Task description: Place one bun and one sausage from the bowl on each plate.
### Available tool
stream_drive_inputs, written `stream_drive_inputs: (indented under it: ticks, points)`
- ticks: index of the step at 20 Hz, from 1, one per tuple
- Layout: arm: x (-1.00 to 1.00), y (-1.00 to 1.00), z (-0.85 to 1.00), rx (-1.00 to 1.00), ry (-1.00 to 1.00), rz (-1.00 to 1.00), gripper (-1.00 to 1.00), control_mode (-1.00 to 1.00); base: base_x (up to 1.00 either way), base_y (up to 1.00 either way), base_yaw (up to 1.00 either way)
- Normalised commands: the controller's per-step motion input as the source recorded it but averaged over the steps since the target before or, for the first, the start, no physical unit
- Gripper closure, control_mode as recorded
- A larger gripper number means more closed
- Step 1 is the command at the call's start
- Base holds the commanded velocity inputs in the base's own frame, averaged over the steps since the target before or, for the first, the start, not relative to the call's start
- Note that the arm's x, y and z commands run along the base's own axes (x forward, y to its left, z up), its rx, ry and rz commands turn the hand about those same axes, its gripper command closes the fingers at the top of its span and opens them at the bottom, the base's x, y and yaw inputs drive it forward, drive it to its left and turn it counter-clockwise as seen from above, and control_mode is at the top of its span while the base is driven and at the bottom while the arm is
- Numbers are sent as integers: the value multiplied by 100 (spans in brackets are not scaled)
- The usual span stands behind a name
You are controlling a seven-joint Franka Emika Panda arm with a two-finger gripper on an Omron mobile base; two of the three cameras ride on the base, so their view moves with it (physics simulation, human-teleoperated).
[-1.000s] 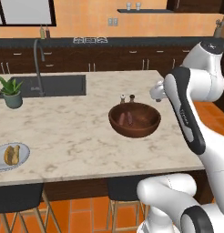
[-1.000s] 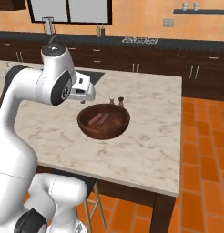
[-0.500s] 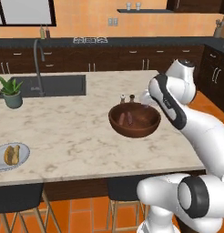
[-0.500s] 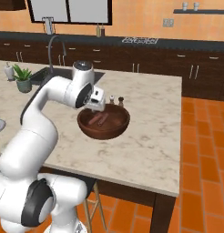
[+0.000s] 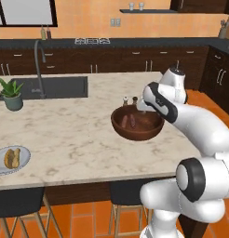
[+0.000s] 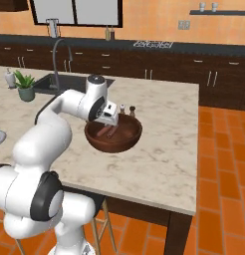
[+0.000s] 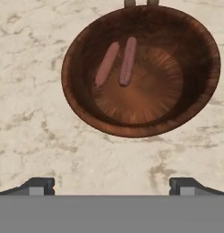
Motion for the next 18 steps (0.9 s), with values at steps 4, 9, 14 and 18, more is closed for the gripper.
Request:
stream_drive_inputs:
  ticks: [4,9,14,18]
  points:
    - [69,0,-20,1,1,-1,-100,-100,0,0,0]
    - [79,0,-10,5,13,-4,-100,-100,0,0,0]
    - [34,0,-48,3,4,0,-100,-100,0,0,0]
    - [14,0,-67,2,0,0,-100,-100,0,0,0]
